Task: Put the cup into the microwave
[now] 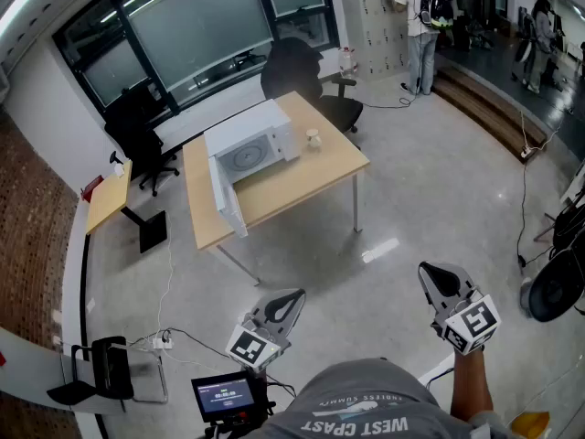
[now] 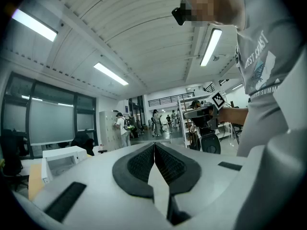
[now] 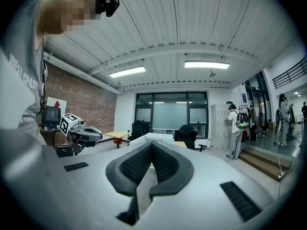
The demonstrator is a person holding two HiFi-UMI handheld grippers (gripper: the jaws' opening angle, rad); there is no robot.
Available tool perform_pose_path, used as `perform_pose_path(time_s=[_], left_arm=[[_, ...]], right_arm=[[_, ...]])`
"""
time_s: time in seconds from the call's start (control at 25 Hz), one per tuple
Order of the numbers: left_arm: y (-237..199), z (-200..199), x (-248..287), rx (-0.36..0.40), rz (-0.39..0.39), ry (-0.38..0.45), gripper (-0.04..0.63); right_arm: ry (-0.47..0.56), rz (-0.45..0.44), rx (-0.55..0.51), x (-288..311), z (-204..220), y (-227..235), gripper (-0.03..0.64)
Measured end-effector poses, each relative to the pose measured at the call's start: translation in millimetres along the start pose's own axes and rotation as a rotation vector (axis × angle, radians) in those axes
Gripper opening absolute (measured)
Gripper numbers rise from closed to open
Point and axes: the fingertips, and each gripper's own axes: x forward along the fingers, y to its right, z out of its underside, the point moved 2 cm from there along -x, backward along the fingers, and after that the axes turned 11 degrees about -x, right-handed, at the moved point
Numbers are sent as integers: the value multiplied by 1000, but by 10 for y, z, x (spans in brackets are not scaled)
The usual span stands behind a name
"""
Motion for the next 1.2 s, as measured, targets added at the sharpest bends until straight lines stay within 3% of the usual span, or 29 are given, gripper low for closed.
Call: perform_pose_path(time_s=[0.64, 0.84, 1.2], left_arm=[[306, -94, 391, 8, -5, -15, 21], [581, -142, 698, -14, -5, -20, 21], [671, -109, 1074, 42, -11, -23, 21]], right_arm=[[6, 12, 50, -293, 159, 463, 17], [78, 12, 148, -588, 210, 826, 18], [12, -32, 137, -613, 547, 1154, 18]])
